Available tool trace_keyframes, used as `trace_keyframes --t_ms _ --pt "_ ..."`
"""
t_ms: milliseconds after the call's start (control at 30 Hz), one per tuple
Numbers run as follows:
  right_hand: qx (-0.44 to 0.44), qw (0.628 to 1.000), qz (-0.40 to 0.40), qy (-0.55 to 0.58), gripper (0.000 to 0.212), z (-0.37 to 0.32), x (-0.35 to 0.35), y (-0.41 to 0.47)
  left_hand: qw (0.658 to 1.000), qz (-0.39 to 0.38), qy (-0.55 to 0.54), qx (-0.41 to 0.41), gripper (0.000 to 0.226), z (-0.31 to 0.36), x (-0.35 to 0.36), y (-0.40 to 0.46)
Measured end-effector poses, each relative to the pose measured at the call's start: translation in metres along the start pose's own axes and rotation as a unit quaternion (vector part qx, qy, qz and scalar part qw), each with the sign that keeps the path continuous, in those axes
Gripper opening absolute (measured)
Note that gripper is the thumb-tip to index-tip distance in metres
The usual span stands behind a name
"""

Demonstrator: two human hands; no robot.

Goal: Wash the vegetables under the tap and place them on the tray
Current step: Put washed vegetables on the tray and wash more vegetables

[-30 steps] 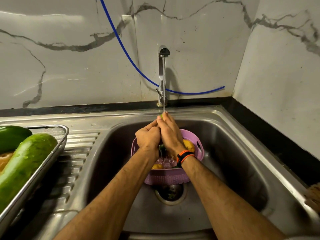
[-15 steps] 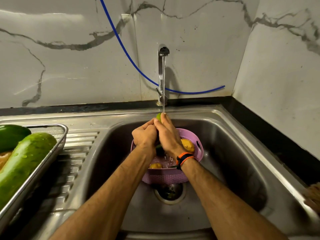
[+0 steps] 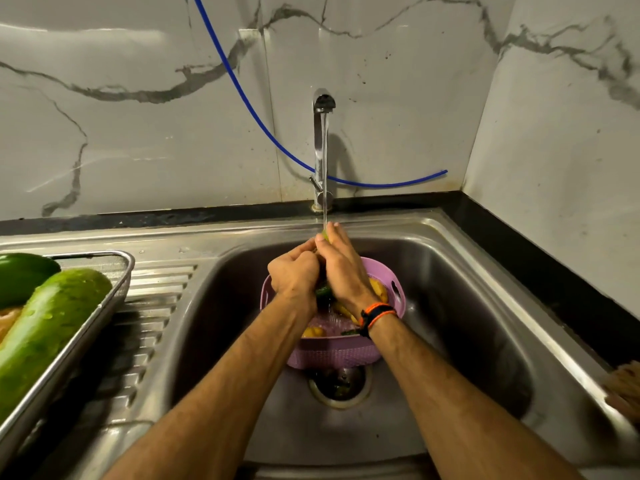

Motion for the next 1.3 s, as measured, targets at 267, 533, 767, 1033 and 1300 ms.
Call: trace_keyframes --t_ms 267,533,767,1033,1300 --pt "0.012 0.997 0.072 0.031 0.044 0.002 -0.015 0.0 0.999 -0.036 -0.006 0.021 0.017 0.004 0.001 0.004" --pt "0.005 0.988 0.102 0.116 0.042 0.006 -0.016 0.0 0.996 -0.092 -0.011 -0.018 0.023 -0.003 0.012 -0.006" --pt "0.015 0.994 0.098 0.036 0.041 0.007 -0.011 0.004 0.986 -0.125 -0.112 -0.014 0.032 -0.006 0.021 -0.006" --pt "-0.007 0.997 0.067 0.036 0.043 0.001 0.001 0.0 0.991 -0.075 -0.107 0.022 0.036 0.007 0.013 -0.013" --pt "-0.009 0.998 0.05 0.023 0.044 0.0 0.002 0.001 0.995 -0.058 -0.074 0.02 0.028 0.007 0.013 -0.014"
Point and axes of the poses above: each hand's wrist, its own y-axis towards the middle knuckle, its own x-axis out of the palm, z = x × y, the point moved 6 cm from there along y, towards the middle knuckle, and after that the axes turned 15 degrees about -z, right-handed, at the moved point
